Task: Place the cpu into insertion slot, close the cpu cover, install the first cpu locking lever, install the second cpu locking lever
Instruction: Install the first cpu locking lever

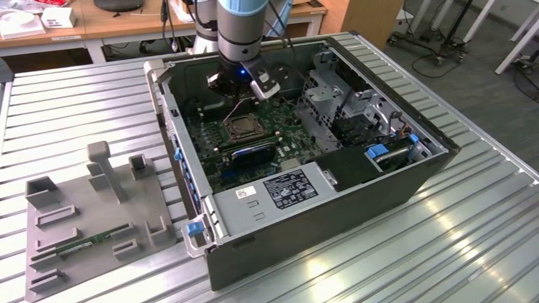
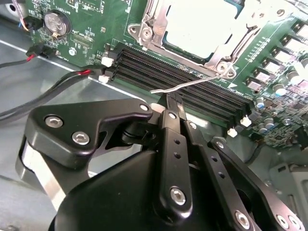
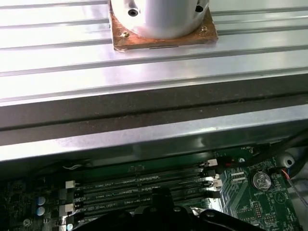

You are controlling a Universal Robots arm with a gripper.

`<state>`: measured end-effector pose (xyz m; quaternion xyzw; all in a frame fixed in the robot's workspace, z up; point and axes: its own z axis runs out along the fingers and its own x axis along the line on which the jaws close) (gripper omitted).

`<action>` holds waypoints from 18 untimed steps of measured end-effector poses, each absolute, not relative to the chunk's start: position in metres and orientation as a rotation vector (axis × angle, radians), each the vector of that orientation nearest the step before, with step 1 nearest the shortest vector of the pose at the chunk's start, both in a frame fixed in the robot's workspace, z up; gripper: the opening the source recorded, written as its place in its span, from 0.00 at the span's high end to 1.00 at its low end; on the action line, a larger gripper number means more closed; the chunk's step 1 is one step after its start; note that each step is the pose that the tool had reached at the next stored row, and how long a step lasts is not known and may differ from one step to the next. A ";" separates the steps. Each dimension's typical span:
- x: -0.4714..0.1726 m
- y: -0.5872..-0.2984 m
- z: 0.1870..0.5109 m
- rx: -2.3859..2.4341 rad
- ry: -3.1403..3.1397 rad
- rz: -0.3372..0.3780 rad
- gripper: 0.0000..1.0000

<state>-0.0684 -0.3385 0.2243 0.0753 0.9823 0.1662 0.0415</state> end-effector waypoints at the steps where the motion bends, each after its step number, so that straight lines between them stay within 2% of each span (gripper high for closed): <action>1: -0.069 -0.338 0.225 0.228 3.006 0.508 0.89; 18: -0.088 -0.338 0.233 0.202 2.994 0.512 0.89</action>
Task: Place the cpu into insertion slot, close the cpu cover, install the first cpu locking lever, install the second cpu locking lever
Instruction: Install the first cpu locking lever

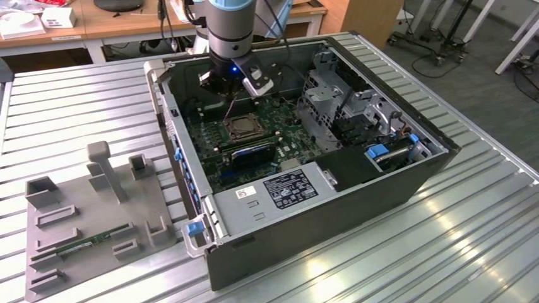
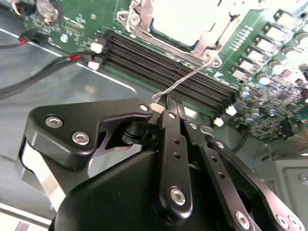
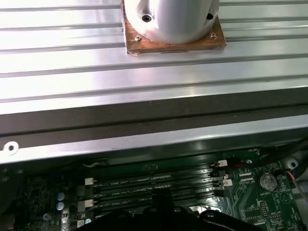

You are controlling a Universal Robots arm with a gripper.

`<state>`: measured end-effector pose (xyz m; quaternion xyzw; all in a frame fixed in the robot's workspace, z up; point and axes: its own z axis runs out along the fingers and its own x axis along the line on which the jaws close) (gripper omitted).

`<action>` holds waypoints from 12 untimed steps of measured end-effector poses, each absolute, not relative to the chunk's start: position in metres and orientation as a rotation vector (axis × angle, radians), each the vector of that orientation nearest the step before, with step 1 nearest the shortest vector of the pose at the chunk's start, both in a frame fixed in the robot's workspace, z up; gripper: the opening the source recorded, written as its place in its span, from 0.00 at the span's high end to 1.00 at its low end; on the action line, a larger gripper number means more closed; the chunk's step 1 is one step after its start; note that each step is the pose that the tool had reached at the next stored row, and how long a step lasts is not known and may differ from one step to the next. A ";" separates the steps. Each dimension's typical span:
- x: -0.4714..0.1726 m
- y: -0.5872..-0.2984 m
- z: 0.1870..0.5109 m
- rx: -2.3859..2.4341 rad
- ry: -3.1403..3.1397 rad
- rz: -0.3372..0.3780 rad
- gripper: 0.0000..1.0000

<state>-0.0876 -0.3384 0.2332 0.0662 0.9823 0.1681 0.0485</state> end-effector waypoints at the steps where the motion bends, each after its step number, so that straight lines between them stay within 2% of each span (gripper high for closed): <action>1: -0.089 -0.338 0.233 0.201 2.994 0.513 0.89; 12: -0.086 -0.338 0.230 0.201 2.994 0.513 0.89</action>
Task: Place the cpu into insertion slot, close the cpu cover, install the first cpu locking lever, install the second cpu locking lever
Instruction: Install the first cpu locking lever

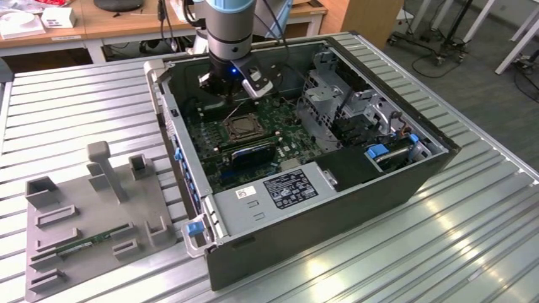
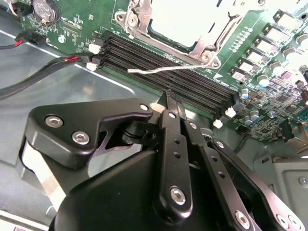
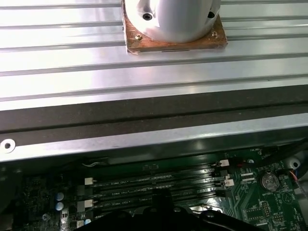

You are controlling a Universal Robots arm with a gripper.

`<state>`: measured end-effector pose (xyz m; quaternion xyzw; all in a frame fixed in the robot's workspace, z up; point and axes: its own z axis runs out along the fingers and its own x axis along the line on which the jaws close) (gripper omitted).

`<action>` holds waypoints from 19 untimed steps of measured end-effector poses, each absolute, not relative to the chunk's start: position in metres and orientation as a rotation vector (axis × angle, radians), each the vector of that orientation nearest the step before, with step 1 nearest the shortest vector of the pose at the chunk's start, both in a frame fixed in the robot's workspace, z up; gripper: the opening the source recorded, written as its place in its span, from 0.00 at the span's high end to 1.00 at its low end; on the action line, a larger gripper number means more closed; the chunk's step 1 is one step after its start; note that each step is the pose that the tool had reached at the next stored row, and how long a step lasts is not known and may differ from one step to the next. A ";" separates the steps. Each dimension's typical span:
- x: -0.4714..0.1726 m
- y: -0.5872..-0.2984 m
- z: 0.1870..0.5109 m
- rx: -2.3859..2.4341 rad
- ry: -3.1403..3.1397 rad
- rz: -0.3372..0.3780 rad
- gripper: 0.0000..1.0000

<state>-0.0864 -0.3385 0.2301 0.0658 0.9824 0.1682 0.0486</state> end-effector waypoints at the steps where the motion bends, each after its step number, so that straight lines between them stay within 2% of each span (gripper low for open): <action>1: -0.086 -0.338 0.230 0.201 2.994 0.511 0.89; 19: -0.072 -0.343 0.221 0.200 2.996 0.496 0.89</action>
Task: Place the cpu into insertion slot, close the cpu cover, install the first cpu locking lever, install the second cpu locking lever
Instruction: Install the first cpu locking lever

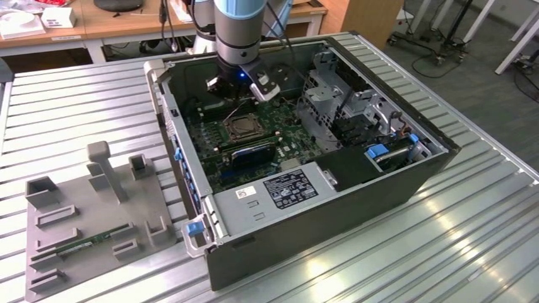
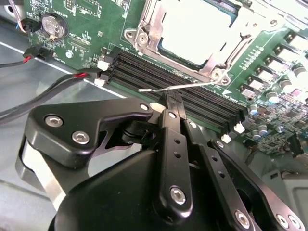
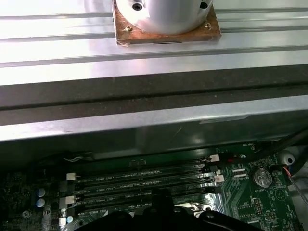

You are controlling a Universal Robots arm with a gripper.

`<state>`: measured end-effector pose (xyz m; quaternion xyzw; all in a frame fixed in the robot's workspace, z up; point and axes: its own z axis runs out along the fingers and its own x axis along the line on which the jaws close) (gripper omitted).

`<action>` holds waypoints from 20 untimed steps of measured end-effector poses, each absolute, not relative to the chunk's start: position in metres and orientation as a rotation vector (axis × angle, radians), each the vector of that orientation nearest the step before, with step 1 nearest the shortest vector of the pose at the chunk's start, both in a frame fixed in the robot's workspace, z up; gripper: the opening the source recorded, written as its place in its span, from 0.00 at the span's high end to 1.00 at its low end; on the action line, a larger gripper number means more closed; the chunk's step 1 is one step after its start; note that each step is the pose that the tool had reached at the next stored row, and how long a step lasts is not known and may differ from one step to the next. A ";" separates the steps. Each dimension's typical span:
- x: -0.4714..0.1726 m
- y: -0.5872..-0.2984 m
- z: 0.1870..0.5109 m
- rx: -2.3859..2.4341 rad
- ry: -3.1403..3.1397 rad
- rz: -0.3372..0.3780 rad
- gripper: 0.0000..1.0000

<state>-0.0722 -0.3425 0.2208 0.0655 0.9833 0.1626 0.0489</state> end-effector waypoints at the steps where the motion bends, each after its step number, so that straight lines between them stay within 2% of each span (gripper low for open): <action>1: -0.072 -0.343 0.220 0.200 2.997 0.494 0.89; 20: -0.068 -0.343 0.206 0.199 2.998 0.485 0.89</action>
